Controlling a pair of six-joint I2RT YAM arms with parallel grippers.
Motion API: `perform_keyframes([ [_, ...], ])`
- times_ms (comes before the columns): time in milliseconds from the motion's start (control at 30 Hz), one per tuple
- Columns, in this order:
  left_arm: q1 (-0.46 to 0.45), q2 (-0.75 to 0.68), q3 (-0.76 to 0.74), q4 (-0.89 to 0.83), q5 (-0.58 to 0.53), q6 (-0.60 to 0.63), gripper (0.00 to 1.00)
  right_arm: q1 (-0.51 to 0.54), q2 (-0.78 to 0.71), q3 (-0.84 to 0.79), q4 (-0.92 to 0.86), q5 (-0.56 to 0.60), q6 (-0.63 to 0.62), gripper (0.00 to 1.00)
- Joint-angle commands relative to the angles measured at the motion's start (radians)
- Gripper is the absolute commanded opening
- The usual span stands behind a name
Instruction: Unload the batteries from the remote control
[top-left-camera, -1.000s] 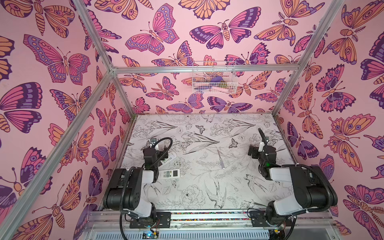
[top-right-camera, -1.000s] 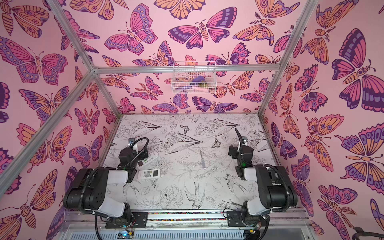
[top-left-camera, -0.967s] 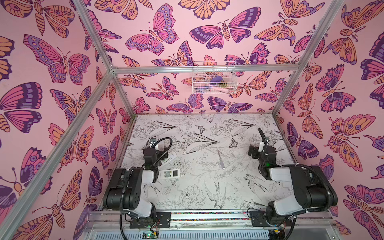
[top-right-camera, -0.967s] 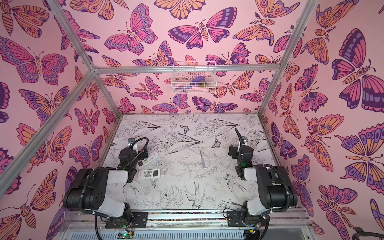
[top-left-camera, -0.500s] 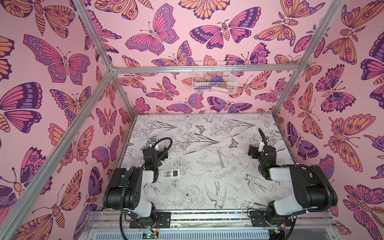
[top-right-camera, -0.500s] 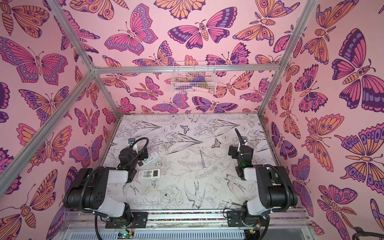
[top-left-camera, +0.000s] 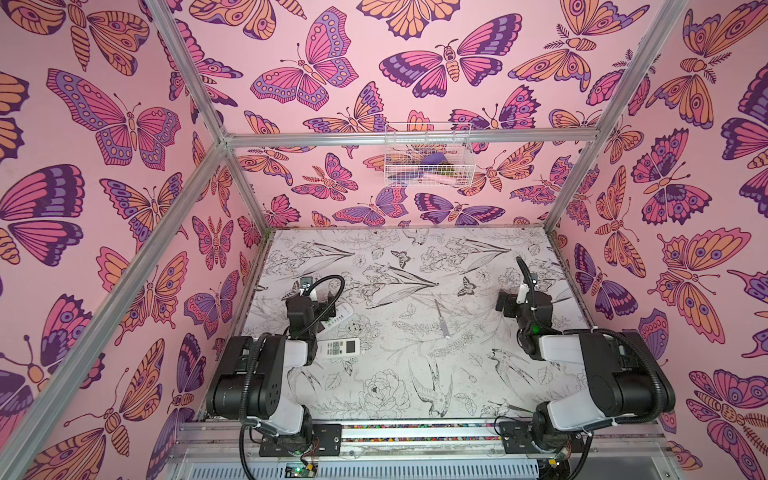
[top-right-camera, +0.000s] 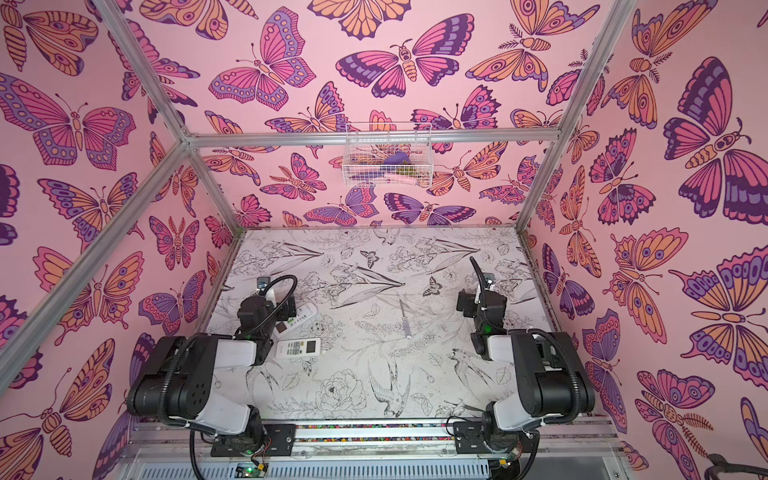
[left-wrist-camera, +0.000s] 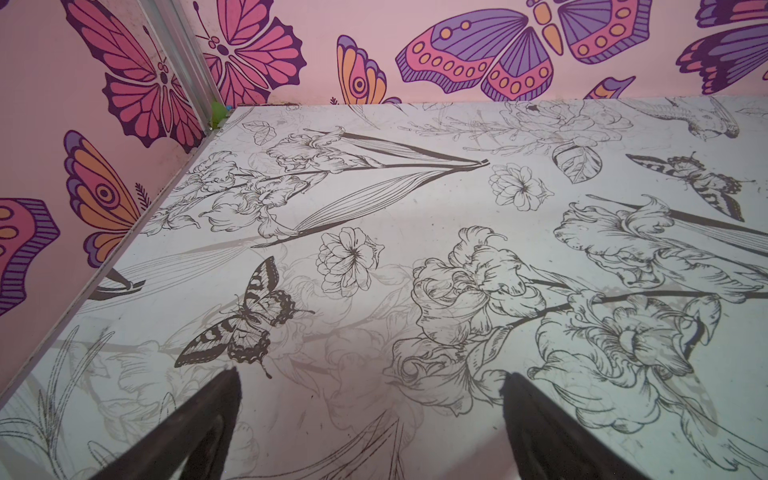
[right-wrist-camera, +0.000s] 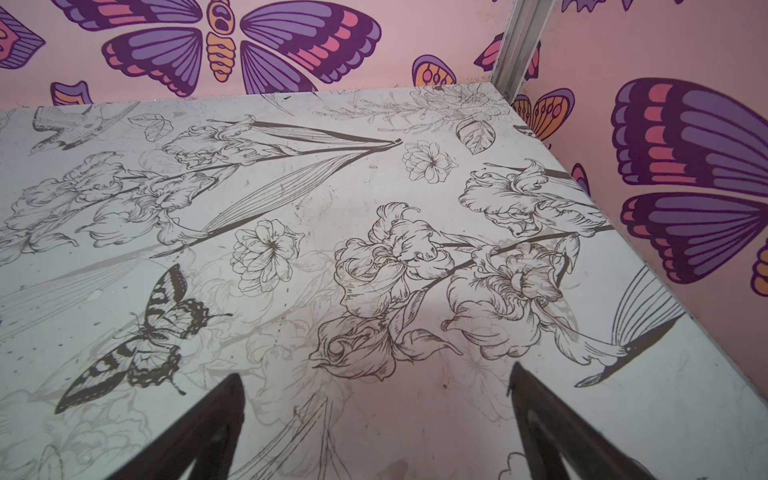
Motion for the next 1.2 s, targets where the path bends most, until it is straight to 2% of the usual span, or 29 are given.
perform_keyframes([
  [0, 0.003, -0.009, 0.012, -0.007, 0.020, -0.002, 0.99, -0.004, -0.028, -0.003, 0.037, -0.028, -0.004, 0.99],
  [67, 0.001, -0.057, 0.049, -0.114, 0.067, 0.022, 0.99, 0.000, -0.079, -0.033, 0.066, -0.063, -0.025, 0.99],
  [200, -0.008, -0.116, 0.187, -0.405, 0.093, 0.043, 0.99, 0.006, -0.241, 0.046, -0.259, -0.070, 0.011, 0.99],
  [267, -0.009, -0.164, 0.244, -0.510, 0.124, 0.055, 0.99, 0.017, -0.287, 0.081, -0.365, -0.088, 0.053, 0.99],
  [400, -0.021, -0.230, 0.415, -0.849, 0.154, 0.061, 0.99, 0.061, -0.321, 0.160, -0.505, -0.127, 0.097, 1.00],
  [467, -0.021, -0.244, 0.511, -1.026, 0.193, 0.065, 0.99, 0.092, -0.319, 0.218, -0.568, -0.204, 0.102, 1.00],
  [533, -0.021, -0.253, 0.559, -1.132, 0.191, 0.047, 1.00, 0.145, -0.316, 0.261, -0.615, -0.259, 0.088, 1.00],
  [600, -0.017, -0.253, 0.560, -1.160, 0.169, -0.002, 1.00, 0.220, -0.310, 0.293, -0.645, -0.286, 0.049, 0.99],
  [667, 0.008, -0.292, 0.549, -1.156, 0.241, -0.014, 1.00, 0.316, -0.288, 0.331, -0.666, -0.317, 0.001, 0.99],
  [700, 0.012, -0.292, 0.549, -1.159, 0.240, -0.014, 1.00, 0.359, -0.275, 0.349, -0.674, -0.324, -0.017, 0.99],
  [933, 0.071, -0.330, 0.520, -1.176, 0.267, -0.050, 1.00, 0.668, -0.038, 0.497, -0.654, -0.424, -0.150, 0.99],
  [1067, 0.106, -0.363, 0.500, -1.175, 0.239, -0.038, 1.00, 0.778, 0.146, 0.601, -0.647, -0.557, -0.237, 0.99],
  [1167, 0.109, -0.376, 0.511, -1.177, 0.188, -0.032, 0.99, 0.827, 0.262, 0.686, -0.652, -0.610, -0.258, 0.98],
])
